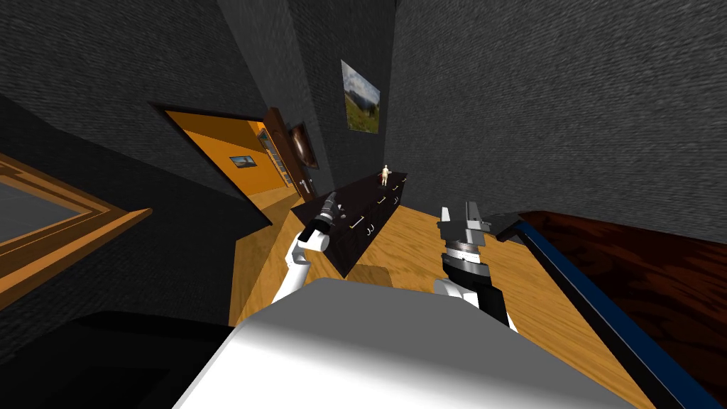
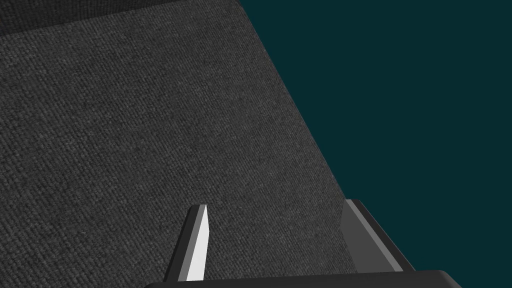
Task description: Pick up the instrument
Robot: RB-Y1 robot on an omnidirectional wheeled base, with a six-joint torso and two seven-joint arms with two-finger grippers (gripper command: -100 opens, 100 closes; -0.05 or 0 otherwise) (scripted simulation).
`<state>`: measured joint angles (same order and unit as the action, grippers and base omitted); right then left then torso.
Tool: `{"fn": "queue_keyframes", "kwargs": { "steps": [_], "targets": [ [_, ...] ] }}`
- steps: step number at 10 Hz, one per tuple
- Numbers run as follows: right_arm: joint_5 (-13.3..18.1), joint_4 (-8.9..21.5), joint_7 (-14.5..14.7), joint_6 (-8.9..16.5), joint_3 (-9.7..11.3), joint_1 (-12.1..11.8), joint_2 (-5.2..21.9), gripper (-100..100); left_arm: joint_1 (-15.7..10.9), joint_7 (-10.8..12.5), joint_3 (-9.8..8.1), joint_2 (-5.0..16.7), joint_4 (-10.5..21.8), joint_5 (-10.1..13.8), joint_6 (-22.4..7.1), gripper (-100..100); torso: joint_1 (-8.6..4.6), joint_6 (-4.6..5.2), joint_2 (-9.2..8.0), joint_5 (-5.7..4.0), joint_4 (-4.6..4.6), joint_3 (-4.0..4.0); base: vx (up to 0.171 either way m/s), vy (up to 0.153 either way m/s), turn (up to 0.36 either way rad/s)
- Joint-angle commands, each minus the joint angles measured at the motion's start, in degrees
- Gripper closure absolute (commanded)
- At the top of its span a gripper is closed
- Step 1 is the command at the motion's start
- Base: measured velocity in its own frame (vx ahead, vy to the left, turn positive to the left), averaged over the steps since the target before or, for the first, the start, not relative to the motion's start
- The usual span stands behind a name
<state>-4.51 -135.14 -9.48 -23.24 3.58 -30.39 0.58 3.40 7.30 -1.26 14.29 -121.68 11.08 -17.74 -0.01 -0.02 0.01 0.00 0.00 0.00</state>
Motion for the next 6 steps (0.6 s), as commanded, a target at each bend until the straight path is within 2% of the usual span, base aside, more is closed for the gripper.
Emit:
{"fn": "queue_keyframes", "kwargs": {
  "steps": [1, 4, 5, 6],
  "targets": [
    [0.0, 0.0, 0.0, 0.0, 0.0, 0.0, 0.0, 0, -1.67, 1.45, -0.21, 0.48, 0.98, 0.89, -2.86, -100, 0.0, 0.0, 0.0, 0.0, 0.0, 0.0, 0.0, -0.005, 0.01],
    [0.0, 0.0, 0.0, 0.0, 0.0, 0.0, 0.0, 0, -3.2, 2.65, -0.3, 0.65, 1.92, 1.5, -7.86, -100, -0.01, 0.0, 0.04, 0.0, 0.01, -0.02, 0.006, -0.004, 0.012],
    [0.0, 0.0, 0.0, 0.0, 0.0, 0.0, 0.0, 0, -3.2, 2.65, -0.3, 0.65, 1.92, 1.5, -8.31, -100, -0.01, 0.0, 0.04, 0.0, 0.01, -0.02, 0.0, 0.0, 0.0],
    [0.0, 0.0, 0.0, 0.0, 0.0, 0.0, 0.0, 0, -4.72, 3.85, -0.35, 0.77, 2.91, 2.07, -10.57, -100, 0.0, 0.0, 0.02, 0.0, 0.01, -0.01, 0.012, -0.002, 0.039]
  ]
}}
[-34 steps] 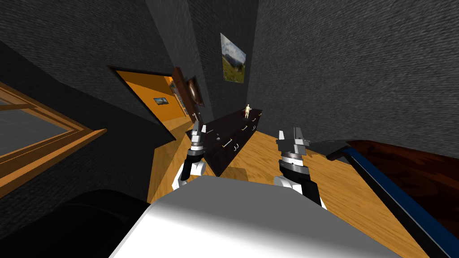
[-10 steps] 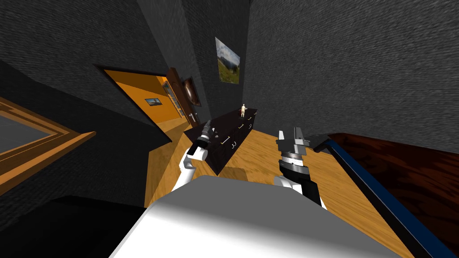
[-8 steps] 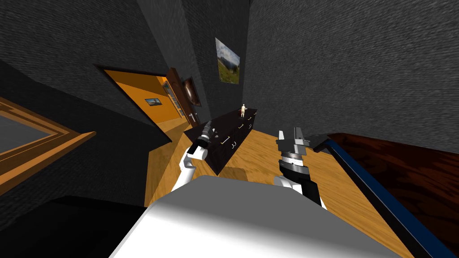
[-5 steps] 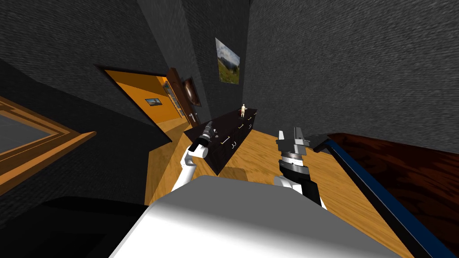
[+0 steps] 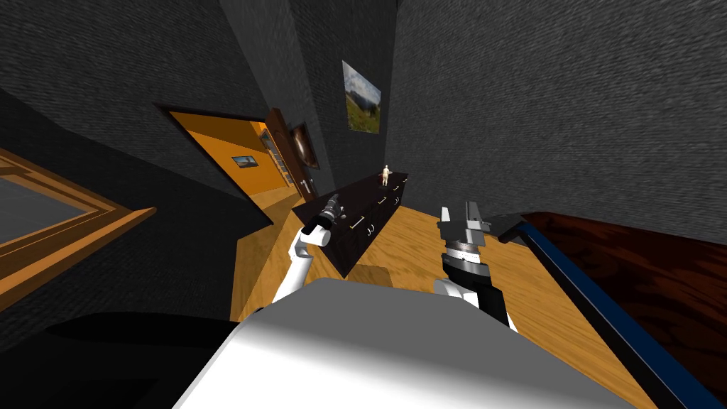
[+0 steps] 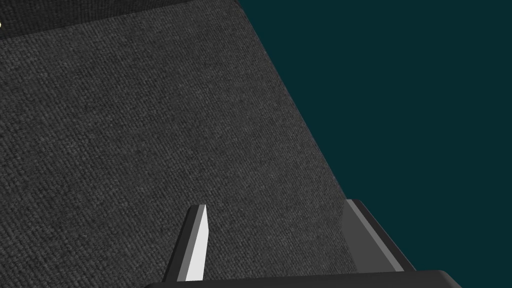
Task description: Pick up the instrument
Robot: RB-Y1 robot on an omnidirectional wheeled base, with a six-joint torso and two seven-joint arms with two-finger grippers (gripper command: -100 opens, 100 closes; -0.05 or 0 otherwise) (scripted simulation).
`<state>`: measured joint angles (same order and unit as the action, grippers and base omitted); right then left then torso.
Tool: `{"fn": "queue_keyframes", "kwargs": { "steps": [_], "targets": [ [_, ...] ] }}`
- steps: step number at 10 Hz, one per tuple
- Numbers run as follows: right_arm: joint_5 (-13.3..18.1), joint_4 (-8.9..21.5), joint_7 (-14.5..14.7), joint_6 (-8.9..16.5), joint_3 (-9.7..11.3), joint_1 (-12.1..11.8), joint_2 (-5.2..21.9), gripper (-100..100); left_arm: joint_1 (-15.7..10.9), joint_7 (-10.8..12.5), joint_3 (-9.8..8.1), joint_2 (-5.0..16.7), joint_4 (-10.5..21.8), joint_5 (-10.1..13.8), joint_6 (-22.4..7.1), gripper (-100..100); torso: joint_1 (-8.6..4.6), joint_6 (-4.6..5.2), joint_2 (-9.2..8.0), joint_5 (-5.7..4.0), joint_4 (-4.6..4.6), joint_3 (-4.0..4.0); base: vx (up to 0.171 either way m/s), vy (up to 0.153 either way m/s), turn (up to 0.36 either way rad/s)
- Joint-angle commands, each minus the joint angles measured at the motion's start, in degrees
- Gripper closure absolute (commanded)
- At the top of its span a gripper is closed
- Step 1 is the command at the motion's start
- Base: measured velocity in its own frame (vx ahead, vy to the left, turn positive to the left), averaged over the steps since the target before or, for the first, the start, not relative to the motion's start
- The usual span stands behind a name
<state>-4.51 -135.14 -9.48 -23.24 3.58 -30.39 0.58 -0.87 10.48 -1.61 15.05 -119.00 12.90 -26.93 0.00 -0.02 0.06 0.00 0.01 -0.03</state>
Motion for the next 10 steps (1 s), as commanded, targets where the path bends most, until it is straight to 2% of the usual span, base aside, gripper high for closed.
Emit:
{"fn": "queue_keyframes", "kwargs": {
  "steps": [1, 4, 5, 6, 7, 10],
  "targets": [
    [0.0, 0.0, 0.0, 0.0, 0.0, 0.0, 0.0, 0, -0.45, 0.66, 0.01, 0.01, 0.22, 0.25, -2.66, -100, 0.0, 0.0, 0.0, 0.0, 0.0, 0.0, 0.014, -0.005, 0.017],
    [0.0, 0.0, 0.0, 0.0, 0.0, 0.0, 0.0, 0, -3.4, 3.05, 0.01, 0.13, 2.3, 1.26, -7.59, -100, -0.02, 0.0, 0.04, 0.0, 0.01, -0.03, 0.026, -0.006, 0.04],
    [0.0, 0.0, 0.0, 0.0, 0.0, 0.0, 0.0, 0, -3.4, 3.05, 0.01, 0.13, 2.3, 1.26, -9.2, -100, -0.01, 0.0, 0.07, 0.0, 0.02, -0.04, 0.026, -0.007, 0.031],
    [0.0, 0.0, 0.0, 0.0, 0.0, 0.0, 0.0, 0, -3.4, 3.05, 0.01, 0.13, 2.3, 1.26, -9.52, -100, -0.02, 0.0, 0.06, 0.0, 0.02, -0.04, 0.014, -0.006, -0.002],
    [0.0, 0.0, 0.0, 0.0, 0.0, 0.0, 0.0, 0, -4.84, 4.23, 0.06, 0.15, 3.38, 1.71, -11.8, -100, -0.02, 0.0, 0.02, 0.0, 0.01, -0.02, 0.034, -0.005, 0.062],
    [0.0, 0.0, 0.0, 0.0, 0.0, 0.0, 0.0, 0, -6.24, 5.4, 0.15, 0.16, 4.48, 2.13, -16.08, -100, -0.03, -0.01, 0.11, -0.01, 0.03, -0.06, 0.036, -0.011, 0.051]
  ]
}}
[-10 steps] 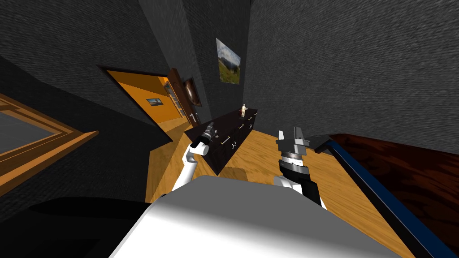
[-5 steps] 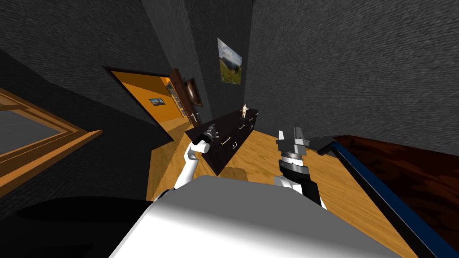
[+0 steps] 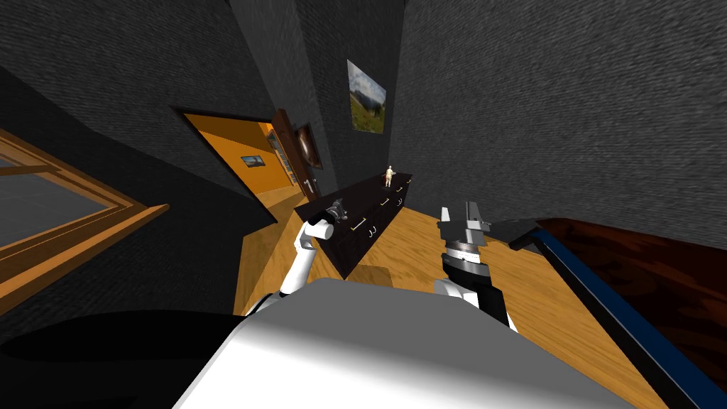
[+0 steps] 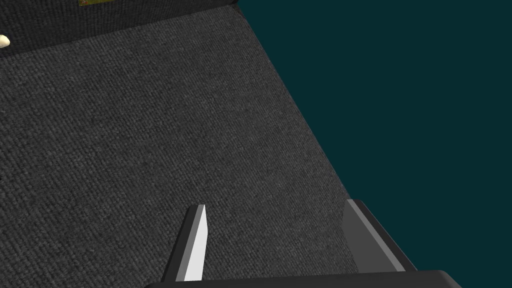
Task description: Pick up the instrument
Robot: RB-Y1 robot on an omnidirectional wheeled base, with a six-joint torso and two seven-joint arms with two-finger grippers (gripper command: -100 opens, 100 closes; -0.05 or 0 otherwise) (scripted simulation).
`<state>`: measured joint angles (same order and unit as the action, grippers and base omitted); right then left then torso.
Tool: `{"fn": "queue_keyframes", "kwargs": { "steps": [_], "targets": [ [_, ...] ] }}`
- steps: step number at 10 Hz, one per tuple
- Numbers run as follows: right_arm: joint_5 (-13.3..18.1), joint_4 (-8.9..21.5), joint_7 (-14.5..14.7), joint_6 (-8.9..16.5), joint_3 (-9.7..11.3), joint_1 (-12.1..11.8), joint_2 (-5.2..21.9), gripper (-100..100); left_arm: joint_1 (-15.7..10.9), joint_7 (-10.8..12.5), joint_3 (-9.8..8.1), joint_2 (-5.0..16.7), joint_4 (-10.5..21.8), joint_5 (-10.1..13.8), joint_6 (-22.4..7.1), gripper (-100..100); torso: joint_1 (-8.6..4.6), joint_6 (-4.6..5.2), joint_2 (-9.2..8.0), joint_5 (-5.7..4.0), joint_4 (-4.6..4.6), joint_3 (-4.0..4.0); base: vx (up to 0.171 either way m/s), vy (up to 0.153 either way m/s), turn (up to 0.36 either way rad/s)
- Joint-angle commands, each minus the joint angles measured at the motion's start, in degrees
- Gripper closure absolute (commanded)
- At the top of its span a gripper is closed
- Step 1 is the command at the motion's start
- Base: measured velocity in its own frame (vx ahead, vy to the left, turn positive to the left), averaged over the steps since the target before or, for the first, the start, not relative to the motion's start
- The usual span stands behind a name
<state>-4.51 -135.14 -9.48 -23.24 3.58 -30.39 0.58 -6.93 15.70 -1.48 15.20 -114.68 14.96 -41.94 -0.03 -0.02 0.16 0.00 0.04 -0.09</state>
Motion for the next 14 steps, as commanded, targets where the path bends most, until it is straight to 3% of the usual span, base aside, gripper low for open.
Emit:
{"fn": "queue_keyframes", "kwargs": {
  "steps": [1, 13, 14],
  "targets": [
    [0.0, 0.0, 0.0, 0.0, 0.0, 0.0, 0.0, 0, -1.55, 1.34, 0.13, 0.02, 1.28, 0.46, -2.86, -100, 0.0, 0.0, 0.0, 0.0, 0.0, 0.0, 0.046, -0.014, 0.091],
    [0.0, 0.0, 0.0, 0.0, 0.0, 0.0, 0.0, 0, -8.78, 7.64, 1.15, 0.48, 7.51, 2.34, -20.6, -100, -0.04, 0.01, 0.05, -0.01, 0.01, -0.03, 0.051, -0.021, 0.067],
    [0.0, 0.0, 0.0, 0.0, 0.0, 0.0, 0.0, 0, -8.78, 7.64, 1.15, 0.48, 7.51, 2.34, -20.97, -100, -0.04, 0.0, 0.06, -0.01, 0.01, -0.04, 0.045, -0.022, 0.052]
  ]
}}
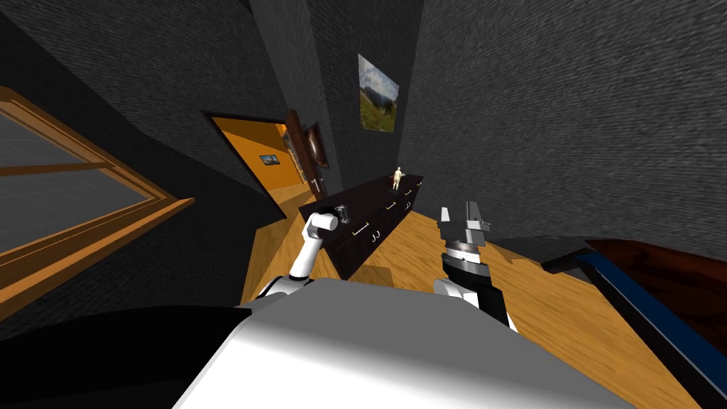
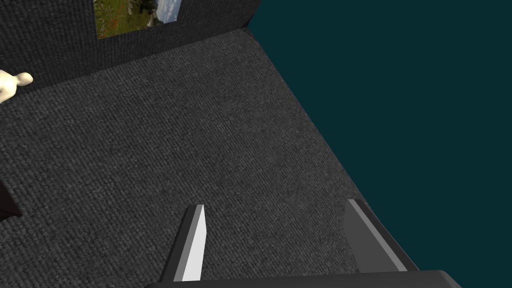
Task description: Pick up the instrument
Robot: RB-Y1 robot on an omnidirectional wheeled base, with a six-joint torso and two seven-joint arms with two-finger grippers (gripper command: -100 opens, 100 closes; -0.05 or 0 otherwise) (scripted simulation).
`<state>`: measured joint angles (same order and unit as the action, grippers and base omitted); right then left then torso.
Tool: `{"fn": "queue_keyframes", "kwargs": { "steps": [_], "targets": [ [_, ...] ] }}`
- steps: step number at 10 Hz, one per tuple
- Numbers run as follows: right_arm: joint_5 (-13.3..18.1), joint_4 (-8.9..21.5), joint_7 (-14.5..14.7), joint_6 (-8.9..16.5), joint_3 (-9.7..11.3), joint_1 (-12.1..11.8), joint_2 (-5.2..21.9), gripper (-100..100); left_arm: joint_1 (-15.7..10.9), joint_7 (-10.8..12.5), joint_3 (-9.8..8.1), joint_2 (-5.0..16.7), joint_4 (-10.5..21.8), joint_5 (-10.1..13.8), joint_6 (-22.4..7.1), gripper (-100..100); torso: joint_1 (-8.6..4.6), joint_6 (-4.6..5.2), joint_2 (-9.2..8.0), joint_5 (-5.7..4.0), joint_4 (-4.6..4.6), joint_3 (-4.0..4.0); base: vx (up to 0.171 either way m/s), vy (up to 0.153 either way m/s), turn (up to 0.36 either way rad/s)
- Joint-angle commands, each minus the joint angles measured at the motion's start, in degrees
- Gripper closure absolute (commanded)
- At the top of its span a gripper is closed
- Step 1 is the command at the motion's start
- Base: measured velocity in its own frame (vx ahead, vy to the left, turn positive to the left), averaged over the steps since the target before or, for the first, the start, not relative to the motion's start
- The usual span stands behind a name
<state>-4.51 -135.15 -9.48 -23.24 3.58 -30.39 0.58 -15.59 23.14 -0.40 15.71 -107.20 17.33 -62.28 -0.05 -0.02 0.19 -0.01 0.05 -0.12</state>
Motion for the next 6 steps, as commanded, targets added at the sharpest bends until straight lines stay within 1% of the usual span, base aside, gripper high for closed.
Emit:
{"fn": "queue_keyframes", "kwargs": {
  "steps": [1, 2, 3, 5, 6],
  "targets": [
    [0.0, 0.0, 0.0, 0.0, 0.0, 0.0, 0.0, 0, -1.13, 1.1, 0.24, 0.16, 0.89, 0.23, -2.86, -100, 0.0, 0.0, 0.0, 0.0, 0.0, 0.0, 0.043, -0.015, 0.082],
    [0.0, 0.0, 0.0, 0.0, 0.0, 0.0, 0.0, 0, -2.06, 1.94, 0.4, 0.38, 1.69, 0.48, -4.43, -100, 0.02, -0.01, 0.0, 0.0, -0.01, 0.0, 0.075, -0.028, 0.119],
    [0.0, 0.0, 0.0, 0.0, 0.0, -0.01, 0.0, 0, -2.06, 1.94, 0.4, 0.38, 1.69, 0.48, -5.17, -100, -0.01, -0.01, 0.08, 0.0, 0.01, -0.04, 0.062, -0.029, 0.048],
    [0.0, 0.0, 0.0, 0.0, 0.0, 0.0, 0.0, 0, -3.68, 3.4, 0.64, 0.94, 3.04, 0.93, -8.71, -100, 0.0, -0.01, 0.03, 0.0, 0.01, -0.02, 0.054, -0.03, 0.085],
    [0.0, 0.0, 0.0, 0.0, 0.0, 0.0, 0.0, 0, -3.68, 3.4, 0.64, 0.94, 3.04, 0.93, -9.01, -100, -0.03, -0.01, 0.04, 0.0, 0.01, -0.02, 0.043, -0.028, 0.038]
  ]
}}
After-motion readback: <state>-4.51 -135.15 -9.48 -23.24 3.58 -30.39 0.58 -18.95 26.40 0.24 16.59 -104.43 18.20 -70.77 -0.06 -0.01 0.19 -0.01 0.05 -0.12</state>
